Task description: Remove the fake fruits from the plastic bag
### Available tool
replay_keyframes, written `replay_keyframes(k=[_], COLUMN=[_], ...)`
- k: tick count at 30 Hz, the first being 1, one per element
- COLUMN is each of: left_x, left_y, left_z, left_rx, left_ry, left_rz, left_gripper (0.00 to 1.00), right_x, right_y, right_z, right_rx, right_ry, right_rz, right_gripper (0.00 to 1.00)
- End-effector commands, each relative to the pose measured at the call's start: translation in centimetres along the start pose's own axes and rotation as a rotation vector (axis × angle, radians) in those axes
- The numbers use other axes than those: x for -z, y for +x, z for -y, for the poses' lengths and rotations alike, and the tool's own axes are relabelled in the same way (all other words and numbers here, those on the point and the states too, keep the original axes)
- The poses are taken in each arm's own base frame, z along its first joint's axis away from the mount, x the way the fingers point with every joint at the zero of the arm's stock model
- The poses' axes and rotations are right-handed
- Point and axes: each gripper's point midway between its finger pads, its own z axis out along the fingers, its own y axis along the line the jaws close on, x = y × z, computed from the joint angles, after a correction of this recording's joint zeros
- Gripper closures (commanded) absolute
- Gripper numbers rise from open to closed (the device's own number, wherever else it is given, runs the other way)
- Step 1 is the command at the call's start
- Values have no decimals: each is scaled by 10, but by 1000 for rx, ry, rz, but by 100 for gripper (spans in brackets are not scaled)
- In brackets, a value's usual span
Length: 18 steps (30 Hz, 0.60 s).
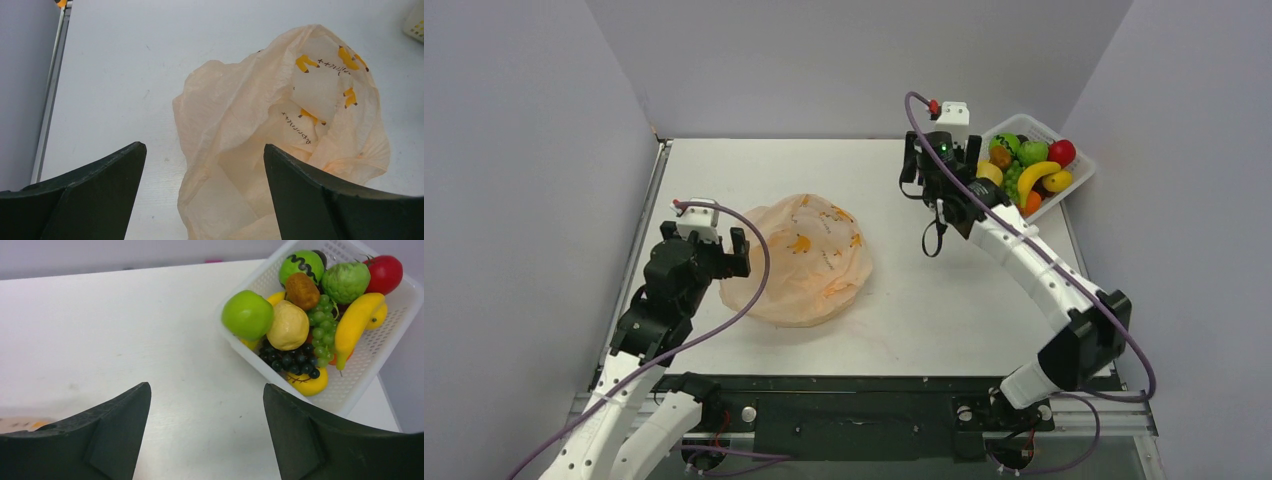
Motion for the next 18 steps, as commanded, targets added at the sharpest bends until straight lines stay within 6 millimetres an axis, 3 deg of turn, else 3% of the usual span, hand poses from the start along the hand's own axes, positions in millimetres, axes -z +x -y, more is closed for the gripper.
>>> replay_keyframes(k=[1, 2, 6, 8, 11, 14, 18], left_x=[22, 31, 71, 96, 132, 155, 176], left_y=[-54, -70, -122, -149, -186, -207, -223], left_z=[9, 10, 22, 29, 32, 34, 31], left_rx=[60, 71, 133, 175, 230, 276, 318], left_ry=[64, 76, 171, 234, 295, 333, 348], left_rz=[144, 167, 264, 334, 446, 496, 530], left_gripper=[13, 12, 11, 9, 6, 5, 4], right_x=[80, 95, 150, 187, 217, 250, 278], right_y=[-36, -37, -41, -52, -58, -63, -63], right_z=[14, 12, 38, 68, 104, 143, 177], right_rx=[-28, -26, -65, -157, -271, -389, -509], right_ry=[-29, -54, -130, -173, -185, -203, -230], right_rz=[150, 165, 227, 298, 370, 455, 526], right_gripper=[21, 21, 21, 21, 17, 15, 14])
